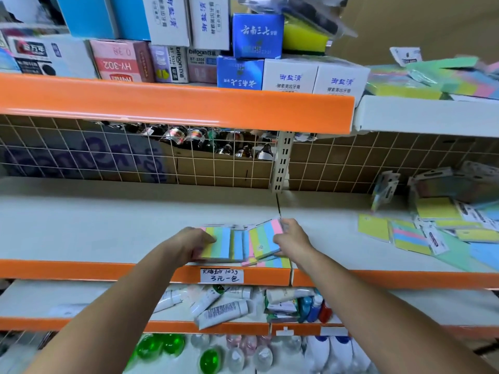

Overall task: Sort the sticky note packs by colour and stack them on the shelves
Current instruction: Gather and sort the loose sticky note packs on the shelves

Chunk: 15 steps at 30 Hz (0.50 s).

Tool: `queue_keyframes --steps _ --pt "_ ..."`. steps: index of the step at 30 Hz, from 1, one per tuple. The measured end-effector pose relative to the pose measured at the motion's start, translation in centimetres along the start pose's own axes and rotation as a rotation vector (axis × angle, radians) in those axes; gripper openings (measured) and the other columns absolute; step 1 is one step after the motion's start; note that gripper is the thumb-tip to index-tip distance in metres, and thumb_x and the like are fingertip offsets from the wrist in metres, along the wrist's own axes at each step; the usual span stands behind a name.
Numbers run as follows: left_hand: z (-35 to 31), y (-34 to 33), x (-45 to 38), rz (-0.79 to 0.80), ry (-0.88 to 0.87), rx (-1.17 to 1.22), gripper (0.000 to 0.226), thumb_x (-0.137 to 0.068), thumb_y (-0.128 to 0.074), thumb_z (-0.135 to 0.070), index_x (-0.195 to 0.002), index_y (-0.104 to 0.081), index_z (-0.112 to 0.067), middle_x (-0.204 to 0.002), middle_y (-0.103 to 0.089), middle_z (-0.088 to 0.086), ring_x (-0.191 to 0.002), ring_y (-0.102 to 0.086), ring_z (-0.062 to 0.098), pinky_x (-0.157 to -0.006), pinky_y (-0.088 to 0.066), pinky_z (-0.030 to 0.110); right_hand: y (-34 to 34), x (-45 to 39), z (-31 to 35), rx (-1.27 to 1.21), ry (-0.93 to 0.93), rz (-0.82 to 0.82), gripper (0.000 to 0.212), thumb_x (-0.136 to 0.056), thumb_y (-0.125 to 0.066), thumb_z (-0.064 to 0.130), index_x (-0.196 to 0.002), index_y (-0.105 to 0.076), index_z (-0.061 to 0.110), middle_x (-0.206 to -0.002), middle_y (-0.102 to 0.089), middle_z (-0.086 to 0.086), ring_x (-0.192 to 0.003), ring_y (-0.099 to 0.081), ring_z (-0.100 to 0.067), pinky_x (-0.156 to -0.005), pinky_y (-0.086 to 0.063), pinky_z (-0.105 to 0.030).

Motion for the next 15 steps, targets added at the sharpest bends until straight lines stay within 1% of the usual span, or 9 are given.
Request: queue_keyframes --steps 1,2,3,4,7,10,11,14,15 --pt "0.3 0.0 -0.4 -0.003 -0.002 -0.052 0.011 -0.085 -0.061 0.0 -0.094 -0.056 0.005 -0.08 -0.061 0.02 -0.06 -0.059 0.026 -0.062 -0.052 0.03 0.0 -0.1 0.0 0.049 0.004 -0.015 0.05 -0.089 -0.053 0.001 -0.135 -0.042 0.016 -0.137 -0.05 -0.006 -0.099 -0.061 -0.024 -0.059 -0.055 -0.026" --pt "0.4 0.1 -0.5 -0.008 -0.003 -0.102 0.018 -0.083 -0.064 -0.003 -0.097 -0.057 0.006 -0.089 -0.062 0.024 -0.07 -0.059 0.028 -0.071 -0.051 0.036 0.1 -0.2 -0.1 0.11 0.008 -0.028 0.049 -0.088 -0.056 0.005 -0.134 -0.044 0.016 -0.133 -0.053 -0.006 -0.098 -0.061 -0.024 -0.06 -0.053 -0.025" --pt "0.6 0.1 -0.8 -0.017 0.002 -0.143 0.025 -0.082 -0.066 -0.007 -0.1 -0.057 0.006 -0.095 -0.064 0.026 -0.076 -0.06 0.029 -0.077 -0.052 0.039 0.2 -0.2 -0.1 0.171 0.011 -0.043 0.048 -0.087 -0.059 0.009 -0.133 -0.045 0.016 -0.129 -0.055 -0.005 -0.096 -0.061 -0.023 -0.063 -0.052 -0.027" --pt "0.5 0.0 -0.7 -0.019 0.004 -0.185 0.028 -0.082 -0.068 -0.011 -0.102 -0.057 0.005 -0.096 -0.065 0.025 -0.076 -0.06 0.03 -0.077 -0.052 0.038 0.3 -0.2 -0.1 0.222 0.002 -0.055 0.049 -0.086 -0.06 0.013 -0.133 -0.046 0.017 -0.124 -0.057 -0.005 -0.095 -0.061 -0.023 -0.068 -0.052 -0.028" --pt "-0.1 -0.3 -0.7 -0.075 -0.002 -0.352 0.025 -0.083 -0.068 -0.017 -0.092 -0.051 -0.002 -0.073 -0.054 0.013 -0.056 -0.051 0.023 -0.055 -0.045 0.025 0.6 -0.1 -0.3 0.326 -0.042 -0.072 0.048 -0.085 -0.06 0.02 -0.13 -0.046 0.015 -0.115 -0.058 -0.005 -0.09 -0.061 -0.024 -0.065 -0.046 -0.026" --pt "-0.8 -0.5 -0.8 -0.117 -0.016 -0.436 0.022 -0.081 -0.068 -0.012 -0.085 -0.049 -0.001 -0.063 -0.049 0.012 -0.044 -0.047 0.022 -0.042 -0.039 0.022 0.8 -0.1 -0.5 0.436 -0.074 -0.068 0.049 -0.085 -0.058 0.024 -0.13 -0.042 0.013 -0.116 -0.059 -0.007 -0.091 -0.059 -0.024 -0.063 -0.041 -0.025" --pt "-1.0 -0.5 -0.8 -0.132 -0.03 -0.454 0.024 -0.08 -0.068 -0.013 -0.086 -0.049 -0.001 -0.067 -0.051 0.013 -0.047 -0.05 0.023 -0.042 -0.039 0.023 0.8 -0.2 -0.6 0.465 -0.077 -0.061 0.05 -0.085 -0.057 0.025 -0.131 -0.041 0.013 -0.116 -0.059 -0.007 -0.093 -0.059 -0.025 -0.064 -0.041 -0.026" --pt "-1.3 0.2 -0.9 -0.225 -0.065 -0.575 0.042 -0.076 -0.073 -0.027 -0.101 -0.046 -0.007 -0.099 -0.055 0.013 -0.083 -0.057 0.025 -0.056 -0.04 0.027 0.7 -0.2 -0.4 0.589 -0.032 -0.055 0.056 -0.085 -0.056 0.026 -0.138 -0.037 0.019 -0.123 -0.055 -0.006 -0.105 -0.058 -0.026 -0.068 -0.041 -0.027" --pt "-1.4 0.3 -0.9 -0.238 -0.075 -0.583 0.046 -0.075 -0.073 -0.03 -0.104 -0.045 -0.008 -0.105 -0.054 0.012 -0.086 -0.057 0.025 -0.056 -0.04 0.027 0.8 -0.1 -0.2 0.635 0.004 -0.069 0.057 -0.086 -0.056 0.025 -0.14 -0.036 0.023 -0.128 -0.051 -0.006 -0.11 -0.055 -0.026 -0.071 -0.041 -0.028"
Point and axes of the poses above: each hand's wrist, its own x-axis away from the middle knuckle, its own y-axis out of the back of the hand, z = x × y, the point moved 5 cm from there along -x, towards the middle knuckle
